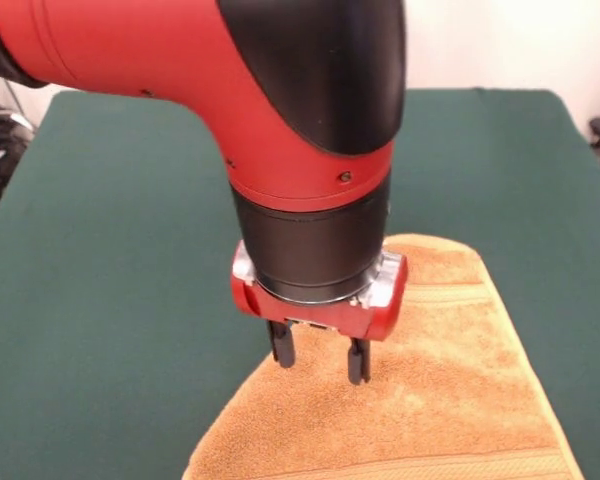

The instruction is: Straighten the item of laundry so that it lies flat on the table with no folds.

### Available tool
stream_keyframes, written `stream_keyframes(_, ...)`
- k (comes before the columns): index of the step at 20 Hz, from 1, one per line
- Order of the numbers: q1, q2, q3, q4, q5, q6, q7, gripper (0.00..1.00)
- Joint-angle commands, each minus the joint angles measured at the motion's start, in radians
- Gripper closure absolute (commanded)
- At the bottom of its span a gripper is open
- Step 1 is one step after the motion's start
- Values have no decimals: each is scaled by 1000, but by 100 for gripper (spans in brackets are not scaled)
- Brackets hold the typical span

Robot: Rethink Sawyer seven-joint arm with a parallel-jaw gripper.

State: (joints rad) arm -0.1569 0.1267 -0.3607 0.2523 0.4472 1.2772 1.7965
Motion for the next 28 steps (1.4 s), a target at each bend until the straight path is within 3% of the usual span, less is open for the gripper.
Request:
stream_keyframes(1,10,6,111,88,-16,183,-248,0)
stream_keyframes(10,2,5,134,93,-27,181,-266,0)
stream_keyframes(18,-2,-70,227,335,-97,-65,-374,0)
stream_keyframes(23,-11,-44,230,295,-155,25,-427,0)
stream_keyframes(28,-18,-66,249,322,-214,67,-495,0)
